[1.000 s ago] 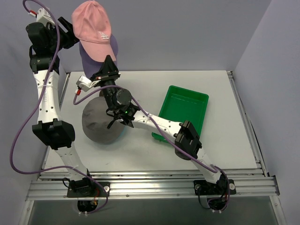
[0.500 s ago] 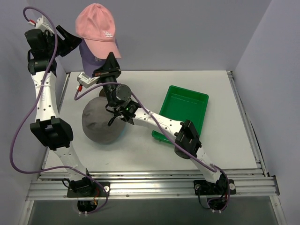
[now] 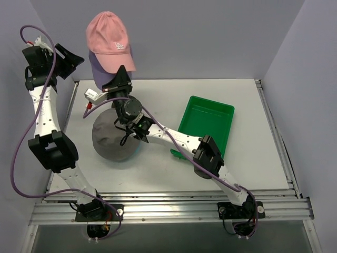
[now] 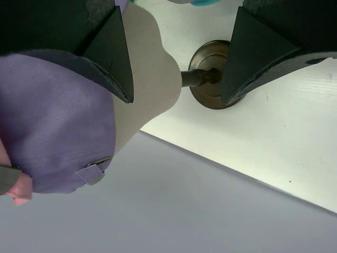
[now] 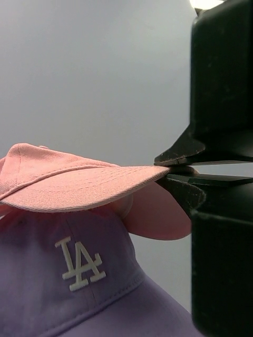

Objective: Stack the hats

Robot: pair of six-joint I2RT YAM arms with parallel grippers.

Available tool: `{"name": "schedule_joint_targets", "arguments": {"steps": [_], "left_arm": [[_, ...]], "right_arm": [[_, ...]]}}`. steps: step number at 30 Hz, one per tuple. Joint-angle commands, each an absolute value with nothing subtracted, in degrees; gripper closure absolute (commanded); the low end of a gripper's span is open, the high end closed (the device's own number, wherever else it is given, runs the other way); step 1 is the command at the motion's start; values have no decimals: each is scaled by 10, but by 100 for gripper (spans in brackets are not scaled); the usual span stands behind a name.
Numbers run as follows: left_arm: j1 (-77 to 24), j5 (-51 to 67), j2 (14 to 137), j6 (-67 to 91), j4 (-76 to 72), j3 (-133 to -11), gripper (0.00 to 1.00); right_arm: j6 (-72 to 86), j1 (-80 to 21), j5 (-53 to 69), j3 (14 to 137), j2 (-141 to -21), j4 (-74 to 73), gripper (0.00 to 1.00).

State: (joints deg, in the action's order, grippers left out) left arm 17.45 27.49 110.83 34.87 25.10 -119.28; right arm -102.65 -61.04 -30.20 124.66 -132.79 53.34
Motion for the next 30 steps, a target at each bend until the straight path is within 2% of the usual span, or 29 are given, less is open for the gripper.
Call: {"name": "schedule_joint_targets", "arguments": {"steps": [1,5,11,15,18,30], "left_arm": [[185,300,1046,369,208,-1175,25],[185,314,1020,385,171,-1151,25],[185,323,1001,394,161,-1136,24],[185,334,994,397,150,-1125,24],[185,346,983,405,124,-1103,24],[178,387,975,438,38,-1056,24]], "right_arm": [[-1051,-625,-313,1241,-1335,562,100],[-1051,-631,-326,1236,-1345,572,100],[-1052,-635,-337,1232,-1357,580,85],[-1028,-638,-340,1237,-1358,583,71],[-995,-643,-340,1239,-1350,579,66],[-802,-652,-329,1216,-1282,495,57]]}}
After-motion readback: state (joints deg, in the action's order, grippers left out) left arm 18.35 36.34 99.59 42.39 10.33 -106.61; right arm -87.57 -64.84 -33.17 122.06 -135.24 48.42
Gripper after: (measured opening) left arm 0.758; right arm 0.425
